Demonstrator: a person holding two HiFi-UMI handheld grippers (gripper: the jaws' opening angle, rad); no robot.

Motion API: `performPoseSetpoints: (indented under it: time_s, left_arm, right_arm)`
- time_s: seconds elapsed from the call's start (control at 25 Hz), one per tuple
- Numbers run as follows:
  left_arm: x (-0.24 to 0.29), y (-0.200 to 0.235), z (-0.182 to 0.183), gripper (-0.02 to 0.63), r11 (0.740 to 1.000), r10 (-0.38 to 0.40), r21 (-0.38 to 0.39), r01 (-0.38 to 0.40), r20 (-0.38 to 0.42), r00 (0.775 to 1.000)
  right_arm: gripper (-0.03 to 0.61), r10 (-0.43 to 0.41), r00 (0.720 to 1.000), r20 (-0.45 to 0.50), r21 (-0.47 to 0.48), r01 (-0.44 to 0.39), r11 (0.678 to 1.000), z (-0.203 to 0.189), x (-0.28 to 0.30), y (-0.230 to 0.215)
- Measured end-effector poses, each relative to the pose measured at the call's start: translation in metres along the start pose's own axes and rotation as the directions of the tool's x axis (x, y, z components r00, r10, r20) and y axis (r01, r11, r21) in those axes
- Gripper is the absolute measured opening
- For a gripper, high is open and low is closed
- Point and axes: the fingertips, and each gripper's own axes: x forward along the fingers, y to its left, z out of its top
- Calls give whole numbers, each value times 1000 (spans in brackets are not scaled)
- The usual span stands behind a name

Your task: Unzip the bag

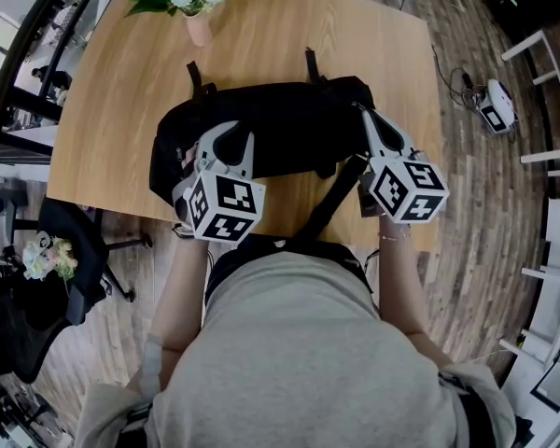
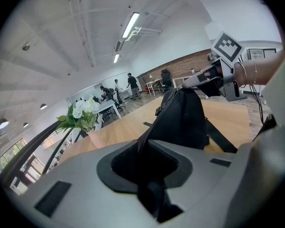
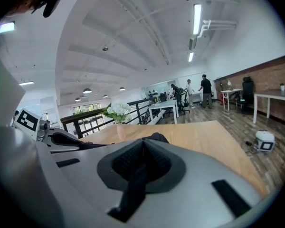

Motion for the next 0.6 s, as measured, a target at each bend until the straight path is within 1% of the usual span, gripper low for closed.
performPoseSetpoints:
  time_s: [0.12,0.2,0.24,0.32,0.4,0.48,0.6]
  left_arm:
    - [-3,2,0,85,1000,4,-27,-4,12,1000]
    - [-7,5,1,148,998,14,-56,-12,28,1000]
    - [-8,6,2,167,998,18,-66,-16,35,999]
    - [-12,8,4,176,996,23,-84,-19,47,999]
    - [-15,10,7,179,993,23,-119,-16,60,998]
    - [-20,14,11,179,983,32,-183,-15,89,996]
    - [-30,26,22,179,958,68,-285,-20,160,985]
  right_arm:
    - [25,-15,1000,15,0,15,1000,2,-1,1]
    - [34,-7,1000,18,-1,7,1000,3,-2,3]
    - [34,1,1000,21,-3,-1,1000,5,-2,4]
    - [46,17,999,31,-14,-17,1000,9,-4,9]
    - [69,33,999,39,-31,-32,999,13,-5,14]
    - [89,54,998,40,-45,-52,998,14,-6,21]
    - [95,110,993,48,-70,-106,992,23,-7,40]
